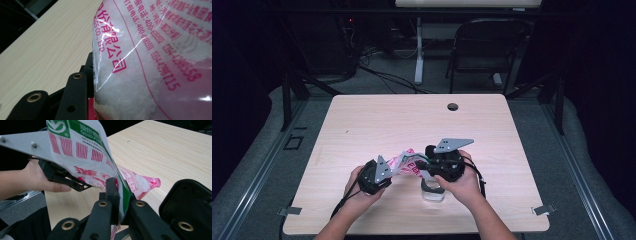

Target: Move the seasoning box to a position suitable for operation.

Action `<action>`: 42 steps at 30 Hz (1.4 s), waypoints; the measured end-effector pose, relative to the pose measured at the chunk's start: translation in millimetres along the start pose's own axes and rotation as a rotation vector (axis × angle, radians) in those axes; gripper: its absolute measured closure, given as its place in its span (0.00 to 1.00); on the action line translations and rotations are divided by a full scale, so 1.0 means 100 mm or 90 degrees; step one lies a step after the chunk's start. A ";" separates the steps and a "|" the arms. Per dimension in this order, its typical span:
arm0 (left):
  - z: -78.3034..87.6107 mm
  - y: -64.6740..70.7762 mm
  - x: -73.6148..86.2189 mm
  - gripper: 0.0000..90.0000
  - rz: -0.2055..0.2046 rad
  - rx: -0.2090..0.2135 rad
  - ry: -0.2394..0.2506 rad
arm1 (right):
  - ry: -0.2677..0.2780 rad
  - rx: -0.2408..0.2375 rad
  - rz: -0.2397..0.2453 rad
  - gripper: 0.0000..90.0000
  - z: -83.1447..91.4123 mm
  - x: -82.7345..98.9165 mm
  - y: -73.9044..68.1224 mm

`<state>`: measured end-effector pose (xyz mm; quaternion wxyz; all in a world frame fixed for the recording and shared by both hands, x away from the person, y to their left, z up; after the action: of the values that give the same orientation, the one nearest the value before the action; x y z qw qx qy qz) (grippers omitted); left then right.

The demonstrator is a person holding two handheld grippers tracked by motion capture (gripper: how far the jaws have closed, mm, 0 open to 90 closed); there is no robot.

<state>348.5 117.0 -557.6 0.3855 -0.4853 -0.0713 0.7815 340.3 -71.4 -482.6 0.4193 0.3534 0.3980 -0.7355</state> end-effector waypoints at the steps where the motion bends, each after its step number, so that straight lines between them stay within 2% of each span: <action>1: 0.00 0.00 -0.01 0.72 -0.010 -0.002 -0.004 | -0.001 0.002 0.000 1.00 0.01 0.00 0.00; 8: 0.01 -0.01 -0.08 0.72 -0.047 -0.041 -0.006 | 0.005 0.010 -0.005 1.00 0.05 0.03 0.05; 19: 0.02 0.00 -0.14 0.73 -0.093 -0.076 -0.012 | 0.002 0.023 -0.005 0.99 0.08 0.08 0.08; 30: 0.02 -0.01 -0.16 0.73 -0.115 -0.097 -0.012 | 0.002 0.022 -0.014 0.99 0.08 0.11 0.09; 42: -0.02 0.01 -0.18 0.74 -0.141 -0.099 -0.012 | -0.005 0.025 -0.031 0.99 0.10 0.18 0.14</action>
<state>354.0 103.6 -547.0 0.4299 -0.4956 -0.1884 0.7308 344.1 -90.8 -497.3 0.3955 0.3488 0.3906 -0.7545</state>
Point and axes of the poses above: each handheld gripper's, and its own axes: z roughly backward along the jaws, x roughly out of its underside, y roughly to its right, the point moved 5 cm from there along -z, roughly forward along the jaws, and after that the axes turned 13 degrees about -x, right-handed, at the moved point
